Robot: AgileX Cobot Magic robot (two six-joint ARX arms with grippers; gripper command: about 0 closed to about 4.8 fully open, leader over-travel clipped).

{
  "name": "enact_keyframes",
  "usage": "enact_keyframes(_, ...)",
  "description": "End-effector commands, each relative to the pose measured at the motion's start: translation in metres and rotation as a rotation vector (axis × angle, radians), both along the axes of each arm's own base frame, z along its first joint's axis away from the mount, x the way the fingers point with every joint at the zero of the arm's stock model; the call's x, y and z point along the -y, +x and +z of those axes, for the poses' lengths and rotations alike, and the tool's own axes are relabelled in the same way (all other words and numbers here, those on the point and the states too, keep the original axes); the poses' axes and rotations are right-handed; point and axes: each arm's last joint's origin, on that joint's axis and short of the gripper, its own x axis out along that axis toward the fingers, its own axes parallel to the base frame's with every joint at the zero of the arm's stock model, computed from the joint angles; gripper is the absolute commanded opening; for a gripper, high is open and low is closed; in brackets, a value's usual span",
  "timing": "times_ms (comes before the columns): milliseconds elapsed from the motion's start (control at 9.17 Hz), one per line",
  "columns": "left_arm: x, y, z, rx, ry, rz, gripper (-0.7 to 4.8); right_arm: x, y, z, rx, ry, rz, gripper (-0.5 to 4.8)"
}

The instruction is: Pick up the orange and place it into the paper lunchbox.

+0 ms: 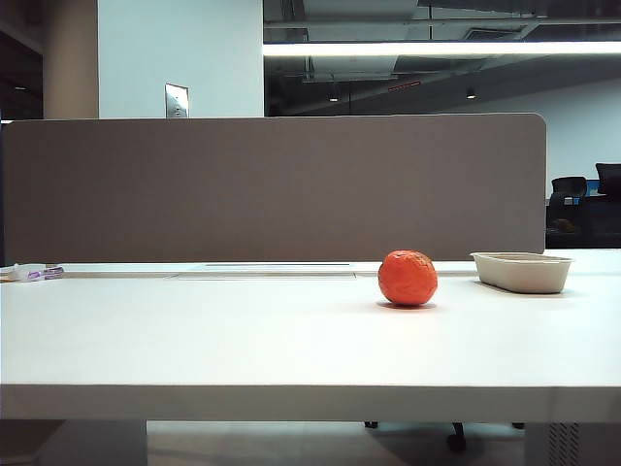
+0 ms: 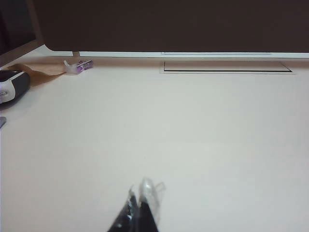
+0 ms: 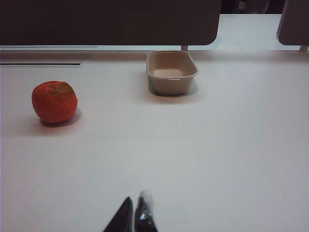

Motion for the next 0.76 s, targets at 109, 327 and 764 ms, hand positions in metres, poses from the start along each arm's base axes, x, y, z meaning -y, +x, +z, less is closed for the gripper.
enact_keyframes(109,0.000,0.000,0.002,0.022,-0.010,-0.004,-0.05,0.000,0.000,0.003,0.025,0.004,-0.001,0.18)
enact_keyframes(327,0.000,0.000,0.004,0.039,-0.017,-0.004,-0.05,0.000,0.000,0.007,0.049,0.006,-0.001,-0.06)
enact_keyframes(764,-0.001,-0.003,0.019,0.102,-0.117,0.041,-0.05,0.000,-0.004,0.025,0.117,0.035,-0.002,-0.06)
